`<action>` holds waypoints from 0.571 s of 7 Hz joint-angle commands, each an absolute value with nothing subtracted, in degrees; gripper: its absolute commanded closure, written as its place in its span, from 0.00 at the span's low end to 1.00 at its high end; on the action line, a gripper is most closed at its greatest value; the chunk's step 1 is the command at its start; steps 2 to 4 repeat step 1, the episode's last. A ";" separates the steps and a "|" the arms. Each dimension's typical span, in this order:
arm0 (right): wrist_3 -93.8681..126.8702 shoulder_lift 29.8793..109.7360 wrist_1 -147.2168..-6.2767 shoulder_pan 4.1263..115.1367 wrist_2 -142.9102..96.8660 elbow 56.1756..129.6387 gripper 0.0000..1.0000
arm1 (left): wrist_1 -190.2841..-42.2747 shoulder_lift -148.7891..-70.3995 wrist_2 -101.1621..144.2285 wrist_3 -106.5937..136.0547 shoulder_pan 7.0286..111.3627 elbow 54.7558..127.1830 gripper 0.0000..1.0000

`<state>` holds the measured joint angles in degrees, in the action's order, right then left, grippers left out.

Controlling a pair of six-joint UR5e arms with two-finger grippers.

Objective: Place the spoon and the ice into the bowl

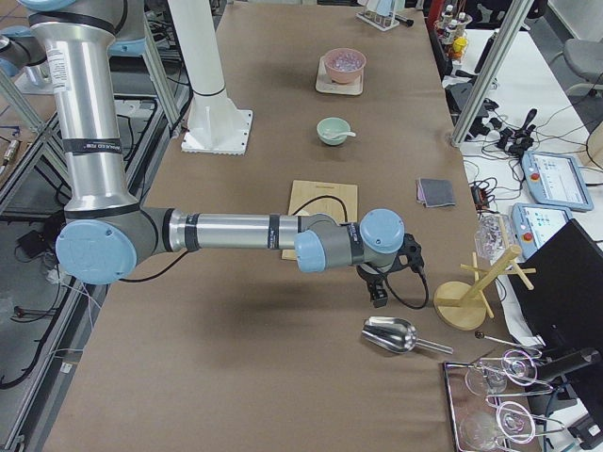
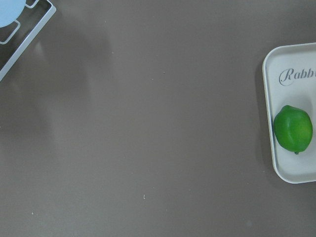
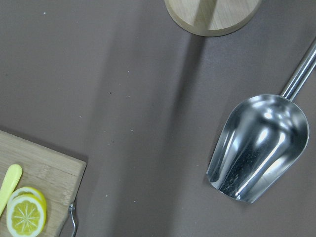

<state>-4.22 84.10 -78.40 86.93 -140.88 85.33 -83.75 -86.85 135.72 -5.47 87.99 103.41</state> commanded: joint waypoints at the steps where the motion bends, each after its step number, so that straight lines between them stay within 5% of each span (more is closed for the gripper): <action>1: -4.04 83.59 -78.40 86.92 -140.80 85.08 0.00 | -83.76 -86.84 135.70 -5.45 88.15 103.71 0.02; 4: -4.04 83.59 -78.40 86.92 -140.80 85.08 0.00 | -83.76 -86.84 135.70 -5.45 88.15 103.71 0.02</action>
